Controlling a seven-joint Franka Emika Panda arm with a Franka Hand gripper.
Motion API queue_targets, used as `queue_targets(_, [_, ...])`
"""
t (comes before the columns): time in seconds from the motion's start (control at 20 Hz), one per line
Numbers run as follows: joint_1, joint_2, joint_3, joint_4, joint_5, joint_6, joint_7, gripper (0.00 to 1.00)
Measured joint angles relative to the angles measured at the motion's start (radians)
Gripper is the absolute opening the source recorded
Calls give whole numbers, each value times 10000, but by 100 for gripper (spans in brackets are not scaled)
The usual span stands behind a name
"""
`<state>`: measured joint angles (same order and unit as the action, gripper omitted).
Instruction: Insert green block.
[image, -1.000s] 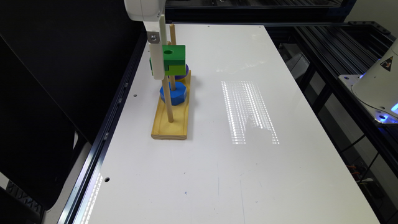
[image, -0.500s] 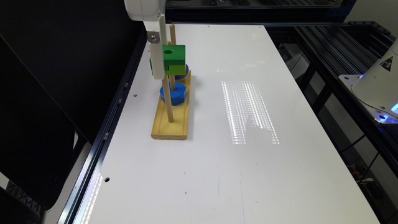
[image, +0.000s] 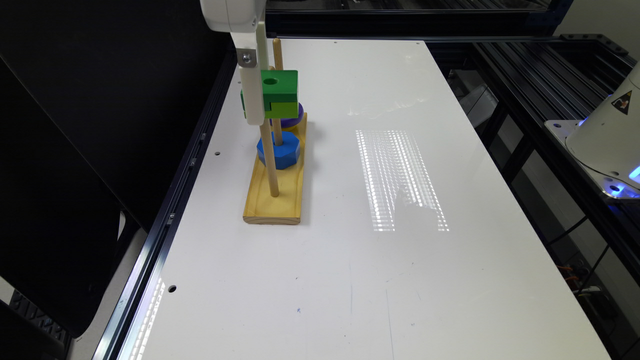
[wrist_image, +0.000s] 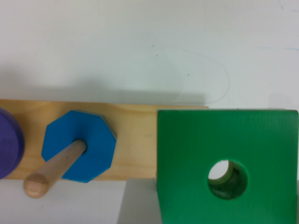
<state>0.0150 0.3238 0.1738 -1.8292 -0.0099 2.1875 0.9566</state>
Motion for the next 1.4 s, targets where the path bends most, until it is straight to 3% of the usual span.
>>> queue_targets(0.9, [0,43,-16,44,-5,87,0,0])
queue_targets(1.4, [63,167,35,202,-5,166,31,0])
